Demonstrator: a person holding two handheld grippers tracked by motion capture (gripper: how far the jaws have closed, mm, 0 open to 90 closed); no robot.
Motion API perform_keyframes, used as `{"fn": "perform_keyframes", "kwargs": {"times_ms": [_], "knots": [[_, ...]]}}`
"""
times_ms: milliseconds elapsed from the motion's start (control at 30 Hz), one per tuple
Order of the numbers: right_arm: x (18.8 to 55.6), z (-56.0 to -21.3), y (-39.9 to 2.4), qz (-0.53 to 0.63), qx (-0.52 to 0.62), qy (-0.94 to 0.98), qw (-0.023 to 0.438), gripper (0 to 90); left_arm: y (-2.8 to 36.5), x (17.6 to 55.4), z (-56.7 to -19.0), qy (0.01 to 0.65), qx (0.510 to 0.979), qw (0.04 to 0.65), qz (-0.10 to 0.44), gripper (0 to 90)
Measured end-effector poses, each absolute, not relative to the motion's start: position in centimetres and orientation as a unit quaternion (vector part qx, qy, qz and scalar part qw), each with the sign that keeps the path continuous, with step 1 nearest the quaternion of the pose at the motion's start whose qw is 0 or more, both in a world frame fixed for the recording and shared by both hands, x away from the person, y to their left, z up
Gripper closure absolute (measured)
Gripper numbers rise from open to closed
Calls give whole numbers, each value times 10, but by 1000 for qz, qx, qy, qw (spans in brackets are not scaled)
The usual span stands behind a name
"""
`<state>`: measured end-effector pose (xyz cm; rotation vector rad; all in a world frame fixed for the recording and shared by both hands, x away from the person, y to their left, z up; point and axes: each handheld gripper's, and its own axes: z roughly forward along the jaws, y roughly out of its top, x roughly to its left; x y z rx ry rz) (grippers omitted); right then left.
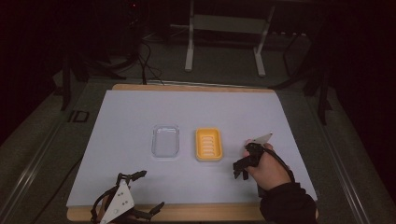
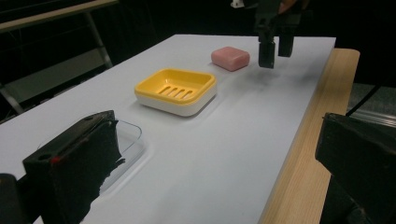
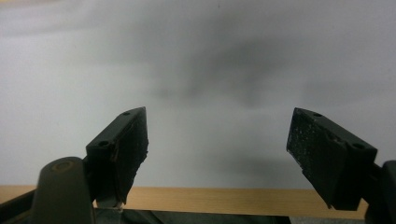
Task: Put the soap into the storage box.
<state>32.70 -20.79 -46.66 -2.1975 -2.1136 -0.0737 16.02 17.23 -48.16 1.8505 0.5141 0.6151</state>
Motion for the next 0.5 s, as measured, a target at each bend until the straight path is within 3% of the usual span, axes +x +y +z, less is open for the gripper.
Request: {"fn": "perform_keyframes", "kwargs": {"times_ms": [500], "knots": [[374, -449, -199, -9, -763, -647, -6, 230, 173, 160, -481, 214, 775, 536, 257, 5]]}}
